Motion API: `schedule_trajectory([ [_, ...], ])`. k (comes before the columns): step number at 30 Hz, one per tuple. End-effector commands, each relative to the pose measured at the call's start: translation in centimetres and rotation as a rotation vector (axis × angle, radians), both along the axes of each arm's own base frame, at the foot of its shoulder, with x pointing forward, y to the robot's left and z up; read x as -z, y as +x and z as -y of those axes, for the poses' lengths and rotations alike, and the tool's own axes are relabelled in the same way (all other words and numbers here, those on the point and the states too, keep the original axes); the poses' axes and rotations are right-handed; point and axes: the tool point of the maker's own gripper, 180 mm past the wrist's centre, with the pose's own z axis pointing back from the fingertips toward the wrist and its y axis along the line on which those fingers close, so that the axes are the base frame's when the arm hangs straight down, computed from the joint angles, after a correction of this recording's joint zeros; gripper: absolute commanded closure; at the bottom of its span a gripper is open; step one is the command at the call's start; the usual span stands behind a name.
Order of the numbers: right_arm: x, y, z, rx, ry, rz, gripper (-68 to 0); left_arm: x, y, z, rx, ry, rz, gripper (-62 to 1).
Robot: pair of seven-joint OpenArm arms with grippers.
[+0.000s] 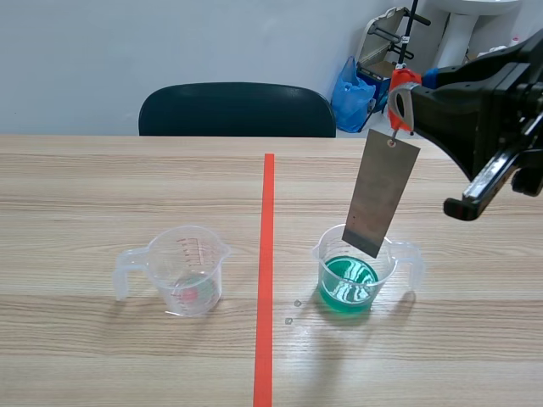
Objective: Do the redox reaction experiment
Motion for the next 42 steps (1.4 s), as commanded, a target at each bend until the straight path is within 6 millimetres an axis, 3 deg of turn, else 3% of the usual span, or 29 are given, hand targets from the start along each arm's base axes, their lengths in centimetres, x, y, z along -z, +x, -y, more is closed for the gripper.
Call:
schedule_trajectory([
  [1, -1.3, 0.1, 0.0, -0.005, 0.012, 0.043, -0.6, -0.5, 0.3, 0.2, 0.000, -0.009, 0.023, -62.3],
  [31, -1.6, 0.2, -0.1, -0.005, 0.011, 0.052, -0.6, -0.5, 0.3, 0.2, 0.000, -0.010, 0.024, -62.3],
  [42, -2.7, 0.7, -2.6, -0.076, 0.013, 0.083, -0.7, -0.5, 0.3, 0.1, 0.000, -0.009, 0.023, -62.3],
])
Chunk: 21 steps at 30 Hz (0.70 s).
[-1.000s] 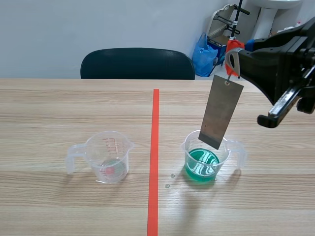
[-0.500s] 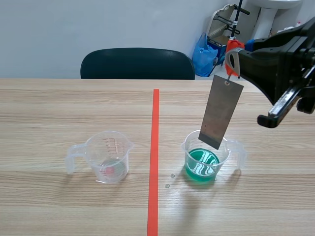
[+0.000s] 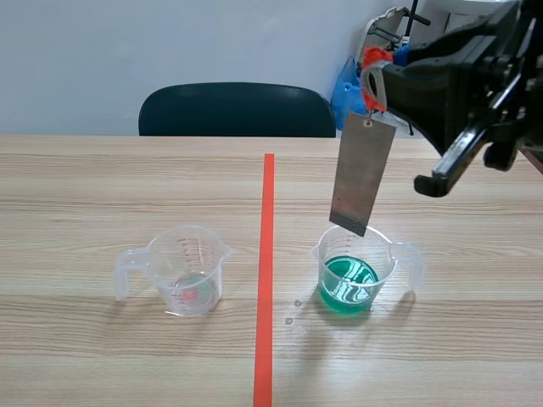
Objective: Do the redox reaction experiment
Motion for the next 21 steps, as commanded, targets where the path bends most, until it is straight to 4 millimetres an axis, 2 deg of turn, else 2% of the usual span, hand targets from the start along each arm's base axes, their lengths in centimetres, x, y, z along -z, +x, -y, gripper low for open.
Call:
schedule_trajectory([
  [1, -1.6, 0.0, -0.8, -0.028, 0.022, 0.050, -0.7, -0.5, 0.3, 0.2, 0.000, -0.010, 0.024, -62.3],
  [7, -3.0, 0.4, -2.8, -0.063, 0.061, 0.082, -0.7, -0.5, 0.3, 0.2, 0.000, -0.010, 0.024, -62.3],
  [14, -4.6, 0.3, -6.2, -0.144, 0.110, 0.115, -0.7, -0.5, 0.3, 0.2, 0.000, -0.010, 0.024, -62.3],
  [21, -3.7, 0.8, -9.3, -0.206, 0.150, 0.061, -0.7, -0.5, 0.3, 0.2, 0.000, -0.010, 0.024, -62.3],
])
